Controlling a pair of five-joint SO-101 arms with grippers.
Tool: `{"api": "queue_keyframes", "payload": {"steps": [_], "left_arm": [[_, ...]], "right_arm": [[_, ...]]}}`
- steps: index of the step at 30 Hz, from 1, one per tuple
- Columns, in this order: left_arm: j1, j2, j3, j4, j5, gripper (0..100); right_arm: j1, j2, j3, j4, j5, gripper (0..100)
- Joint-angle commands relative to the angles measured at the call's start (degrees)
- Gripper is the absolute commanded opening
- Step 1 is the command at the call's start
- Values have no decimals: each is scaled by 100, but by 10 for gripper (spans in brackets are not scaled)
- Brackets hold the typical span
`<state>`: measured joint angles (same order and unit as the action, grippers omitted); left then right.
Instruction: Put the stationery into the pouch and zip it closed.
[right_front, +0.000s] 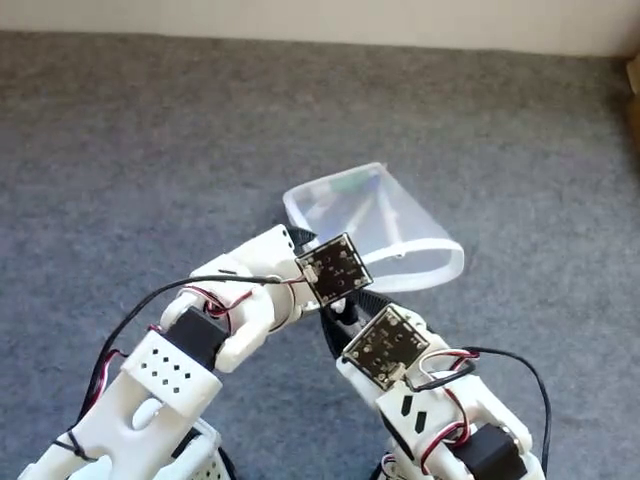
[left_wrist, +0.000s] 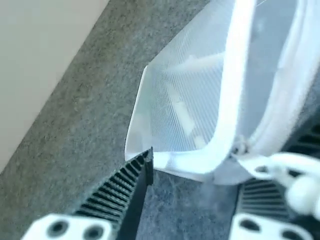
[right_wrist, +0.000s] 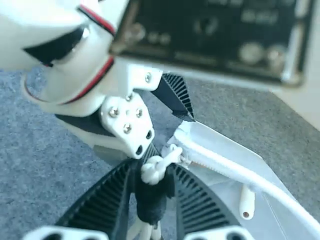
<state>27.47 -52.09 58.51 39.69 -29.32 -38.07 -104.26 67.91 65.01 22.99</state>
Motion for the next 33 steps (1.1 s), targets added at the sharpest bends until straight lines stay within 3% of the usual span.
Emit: {"api": "queue_keyframes", "payload": {"steps": [1,19,27,33], "left_arm": [[4,-189,-48,-273,202,266],[312,-189,57,-325,598,265],[312,-189,1007,-2084,607,189],[312,-189,1095,-2215,607,109]], "right_arm": [[-66,-101,-400,101,105,5],[-48,-101,-426,462,88,5],[-48,-101,-435,462,79,5],[321,-101,-435,418,70,5]]}}
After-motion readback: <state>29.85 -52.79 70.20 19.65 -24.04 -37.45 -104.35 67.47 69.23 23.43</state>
